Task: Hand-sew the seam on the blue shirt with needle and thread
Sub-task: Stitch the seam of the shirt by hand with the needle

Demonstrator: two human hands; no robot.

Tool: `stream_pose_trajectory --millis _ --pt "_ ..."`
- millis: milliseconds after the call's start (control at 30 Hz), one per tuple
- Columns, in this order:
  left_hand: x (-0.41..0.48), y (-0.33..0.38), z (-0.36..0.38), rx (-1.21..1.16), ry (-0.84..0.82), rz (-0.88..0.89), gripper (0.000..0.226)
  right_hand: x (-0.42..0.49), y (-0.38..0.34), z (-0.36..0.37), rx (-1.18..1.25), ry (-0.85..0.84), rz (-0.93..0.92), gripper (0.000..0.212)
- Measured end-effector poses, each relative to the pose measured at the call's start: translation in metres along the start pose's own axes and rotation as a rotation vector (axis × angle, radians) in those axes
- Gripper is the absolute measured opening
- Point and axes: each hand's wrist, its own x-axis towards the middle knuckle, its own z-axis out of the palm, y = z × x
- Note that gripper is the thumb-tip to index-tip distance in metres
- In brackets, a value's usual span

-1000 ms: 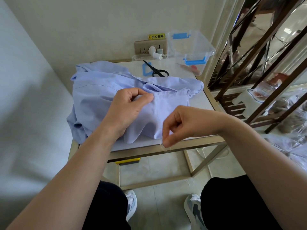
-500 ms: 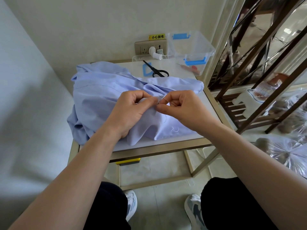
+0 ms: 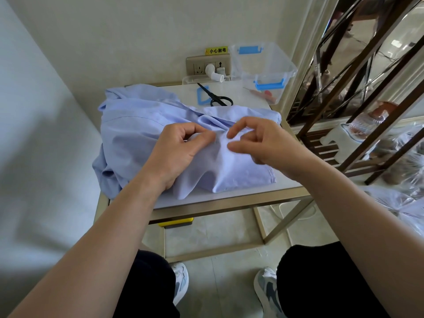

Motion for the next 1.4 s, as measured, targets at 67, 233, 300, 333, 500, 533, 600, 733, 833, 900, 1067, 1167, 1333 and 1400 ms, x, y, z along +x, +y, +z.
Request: stream_pose_trajectory --millis 67,233,300,333,500,533,600,733,833,900,1067,1167,1333,1400 --pt "-0.001 0.001 -0.001 -0.006 -0.036 -0.005 0.016 0.001 0.001 0.000 0.122 0.101 -0.025 0.019" --pt "-0.002 0.000 -0.001 0.032 -0.074 0.033 0.013 0.003 0.004 0.007 0.007 0.040 0.006 0.013" --pt "0.000 -0.002 -0.004 0.043 -0.022 0.033 0.011 0.005 0.005 0.006 0.020 0.057 0.014 0.019" --pt "0.000 -0.002 -0.006 0.047 0.003 0.029 0.011 0.005 0.004 0.004 0.029 0.064 0.016 0.020" --pt "-0.001 0.000 -0.007 0.054 0.001 0.034 0.010 0.005 0.006 0.004 0.001 0.080 0.004 0.019" --pt "-0.001 0.000 -0.007 0.049 -0.006 0.037 0.011 0.005 0.006 0.004 -0.007 0.085 0.000 0.019" --pt "-0.002 0.000 -0.008 0.037 -0.009 0.046 0.013 0.004 0.006 0.003 -0.017 0.088 -0.015 0.018" --pt "-0.002 0.001 -0.009 0.018 -0.019 0.031 0.018 0.004 0.006 0.001 -0.030 0.087 -0.039 0.016" --pt "-0.004 0.002 -0.008 -0.003 -0.044 -0.025 0.011 0.004 0.008 0.001 -0.035 0.090 -0.046 0.016" --pt "-0.004 0.003 -0.008 -0.028 -0.056 -0.053 0.005 0.004 0.008 0.001 -0.037 0.090 -0.053 0.016" --pt "-0.004 0.005 -0.007 -0.030 -0.054 -0.050 0.005 0.000 0.004 0.001 -0.002 0.060 -0.058 0.015" --pt "-0.005 0.005 -0.008 -0.021 -0.047 -0.063 0.005 -0.003 0.001 0.001 0.035 0.051 -0.108 0.009" --pt "-0.005 0.004 -0.008 -0.002 -0.040 -0.064 0.008 -0.007 0.003 0.001 -0.038 0.037 -0.167 0.008" --pt "-0.006 0.006 -0.007 -0.010 -0.046 -0.064 0.007 -0.007 0.004 0.001 -0.046 0.061 -0.151 0.011"
